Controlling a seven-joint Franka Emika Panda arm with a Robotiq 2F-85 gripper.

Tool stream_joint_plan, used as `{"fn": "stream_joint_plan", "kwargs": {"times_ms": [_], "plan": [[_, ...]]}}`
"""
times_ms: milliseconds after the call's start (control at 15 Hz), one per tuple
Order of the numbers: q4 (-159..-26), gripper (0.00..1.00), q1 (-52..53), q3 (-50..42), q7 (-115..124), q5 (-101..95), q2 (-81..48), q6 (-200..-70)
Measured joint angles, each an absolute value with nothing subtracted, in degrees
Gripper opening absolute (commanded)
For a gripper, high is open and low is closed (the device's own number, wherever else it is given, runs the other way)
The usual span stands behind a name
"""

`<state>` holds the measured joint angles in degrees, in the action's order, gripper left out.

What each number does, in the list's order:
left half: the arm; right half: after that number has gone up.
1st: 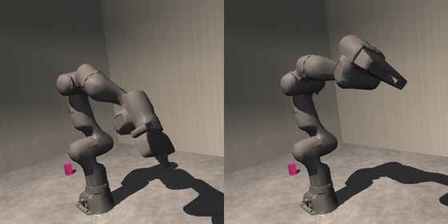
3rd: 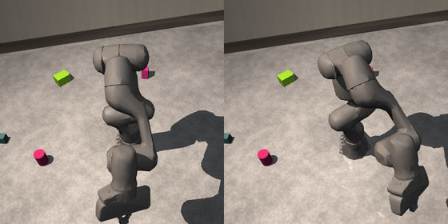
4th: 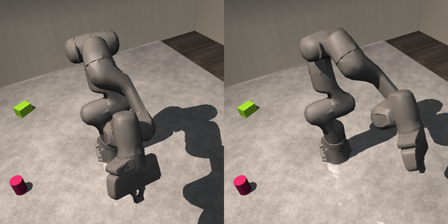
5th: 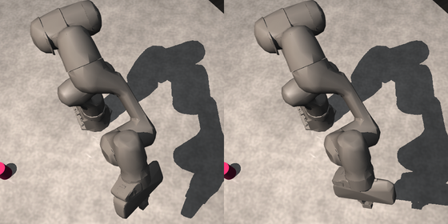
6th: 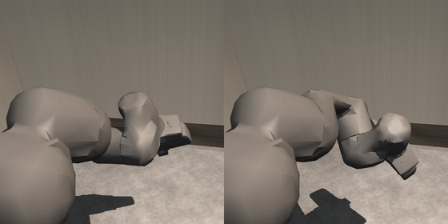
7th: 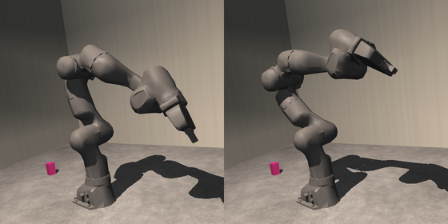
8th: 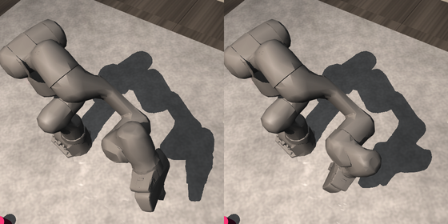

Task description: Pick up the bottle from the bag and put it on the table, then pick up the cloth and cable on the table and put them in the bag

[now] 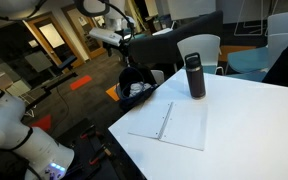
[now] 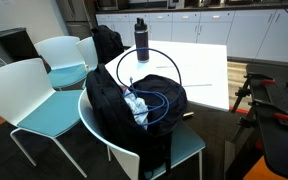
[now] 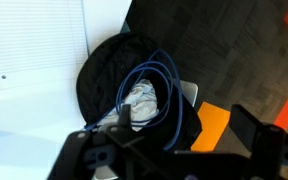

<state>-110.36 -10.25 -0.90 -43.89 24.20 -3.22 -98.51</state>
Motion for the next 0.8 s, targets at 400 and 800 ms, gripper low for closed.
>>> {"fn": "stream_joint_plan", "kwargs": {"times_ms": [400,800], "plan": [[-112.0,1.0,-9.9,-0.6,-43.9,24.3,-2.0,-99.2],[-112.0,1.0,-9.9,-0.6,-43.9,24.3,-2.0,-99.3]]}}
